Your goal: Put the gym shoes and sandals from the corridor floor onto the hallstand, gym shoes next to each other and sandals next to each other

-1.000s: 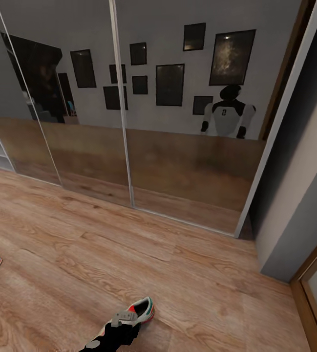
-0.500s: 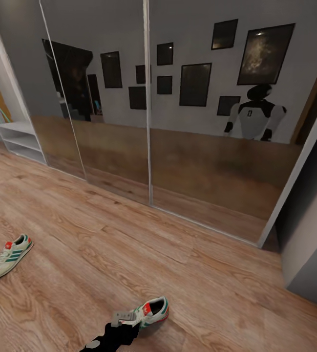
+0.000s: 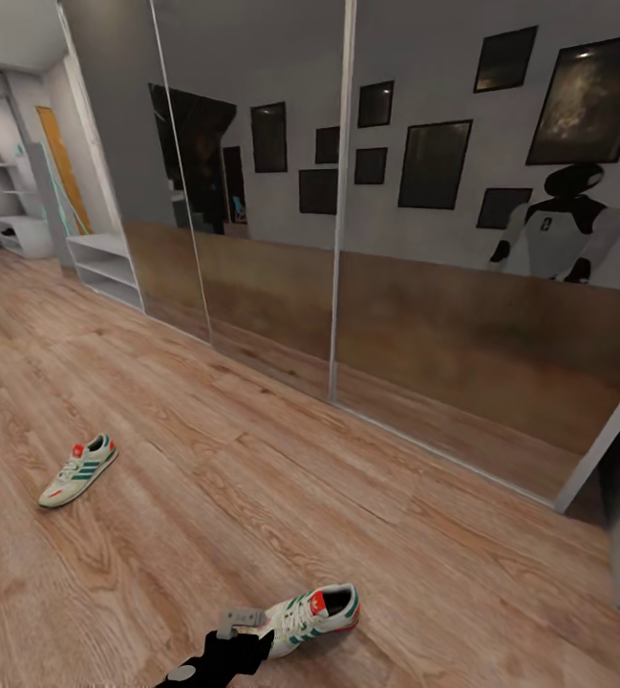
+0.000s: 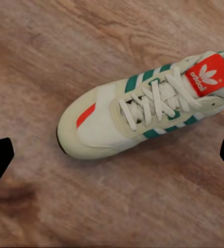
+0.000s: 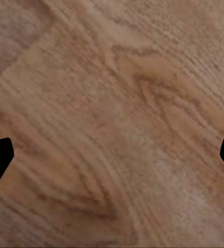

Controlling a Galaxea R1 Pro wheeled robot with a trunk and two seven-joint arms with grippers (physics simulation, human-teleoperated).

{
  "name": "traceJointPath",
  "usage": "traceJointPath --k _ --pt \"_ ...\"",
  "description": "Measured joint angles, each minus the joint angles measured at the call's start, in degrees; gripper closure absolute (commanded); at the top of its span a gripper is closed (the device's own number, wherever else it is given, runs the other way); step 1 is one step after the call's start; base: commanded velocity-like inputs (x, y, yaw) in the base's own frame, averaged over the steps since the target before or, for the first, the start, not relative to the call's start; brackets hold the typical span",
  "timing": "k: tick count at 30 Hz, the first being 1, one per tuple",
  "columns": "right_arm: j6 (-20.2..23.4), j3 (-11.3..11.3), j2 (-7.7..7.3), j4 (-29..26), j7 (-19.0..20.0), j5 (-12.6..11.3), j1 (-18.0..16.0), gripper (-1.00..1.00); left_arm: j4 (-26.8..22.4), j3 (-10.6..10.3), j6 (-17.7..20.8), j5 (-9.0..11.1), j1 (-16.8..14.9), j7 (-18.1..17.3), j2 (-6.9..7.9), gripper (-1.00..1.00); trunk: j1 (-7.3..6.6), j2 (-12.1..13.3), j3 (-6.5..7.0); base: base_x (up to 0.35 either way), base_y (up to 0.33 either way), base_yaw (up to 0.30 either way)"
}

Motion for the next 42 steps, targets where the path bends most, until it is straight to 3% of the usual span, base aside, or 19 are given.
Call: traceJointPath --k 34,42 --pt "-0.01 0.0 0.0 -0.06 0.0 0.0 0.0 -1.0 0.0 0.0 0.0 0.0 0.0 0.0 0.02 -1.0 0.0 0.0 0.0 0.0 0.0 0.286" --pt "-0.01 0.01 0.0 -0.06 0.0 0.0 0.0 -1.0 0.0 0.01 0.02 0.0 0.0 0.0 0.02 -1.0 0.0 0.0 0.0 0.049 -0.057 0.125"
